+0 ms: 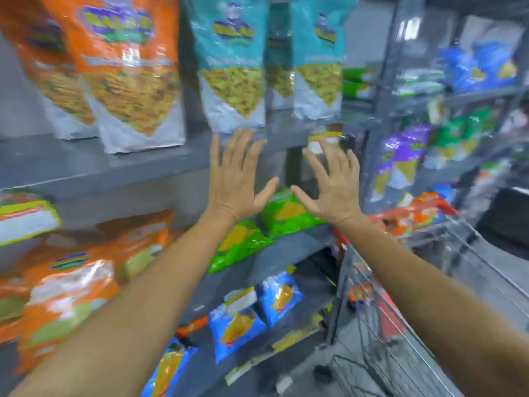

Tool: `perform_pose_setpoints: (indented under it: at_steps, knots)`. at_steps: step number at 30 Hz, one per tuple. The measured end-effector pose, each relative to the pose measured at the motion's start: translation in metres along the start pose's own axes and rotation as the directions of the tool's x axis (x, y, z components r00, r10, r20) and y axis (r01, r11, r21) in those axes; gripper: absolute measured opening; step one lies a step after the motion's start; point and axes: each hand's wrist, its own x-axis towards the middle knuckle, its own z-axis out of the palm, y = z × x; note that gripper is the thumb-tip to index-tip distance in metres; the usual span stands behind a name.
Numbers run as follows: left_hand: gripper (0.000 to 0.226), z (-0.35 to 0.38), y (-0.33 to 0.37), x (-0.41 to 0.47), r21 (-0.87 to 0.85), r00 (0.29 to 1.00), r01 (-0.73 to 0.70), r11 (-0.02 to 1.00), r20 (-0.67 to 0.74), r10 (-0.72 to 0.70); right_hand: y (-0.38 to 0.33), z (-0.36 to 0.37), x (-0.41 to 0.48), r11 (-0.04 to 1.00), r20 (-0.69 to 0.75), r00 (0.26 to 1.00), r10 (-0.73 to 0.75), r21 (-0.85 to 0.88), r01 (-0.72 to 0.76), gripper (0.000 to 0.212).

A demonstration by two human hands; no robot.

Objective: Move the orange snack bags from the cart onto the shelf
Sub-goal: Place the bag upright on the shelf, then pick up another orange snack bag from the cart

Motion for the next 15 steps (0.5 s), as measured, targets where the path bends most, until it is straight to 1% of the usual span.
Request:
perform_pose_setpoints:
  at_steps: [2,4,7,11,15]
  knots:
    - [0.064,0.034,0.044,-0.011,-0.089,0.994,-0.071,0.994,0.078,0.078,0.038,-0.024,-0.043,0.992,0.069,0.995,0.075,-0.107,-0.067,0.067]
    - [0.064,0.065,0.092,-0.021,-0.175,0.968,-0.143,0.974,0.179,0.174,0.077,-0.053,-0.087,0.969,0.163,0.975,0.152,-0.217,-0.115,0.069]
    - [0.065,0.108,0.168,-0.031,-0.331,0.913,-0.163,0.929,0.306,0.269,0.127,-0.098,-0.152,0.916,0.251,0.921,0.297,-0.347,-0.201,0.069]
    - [0.071,0.153,0.272,-0.043,-0.5,0.844,-0.148,0.853,0.385,0.372,0.176,-0.158,-0.226,0.823,0.304,0.821,0.484,-0.475,-0.31,0.073]
    - [0.075,0.182,0.368,-0.058,-0.632,0.787,-0.134,0.763,0.401,0.47,0.214,-0.203,-0.287,0.712,0.257,0.716,0.649,-0.538,-0.451,0.071]
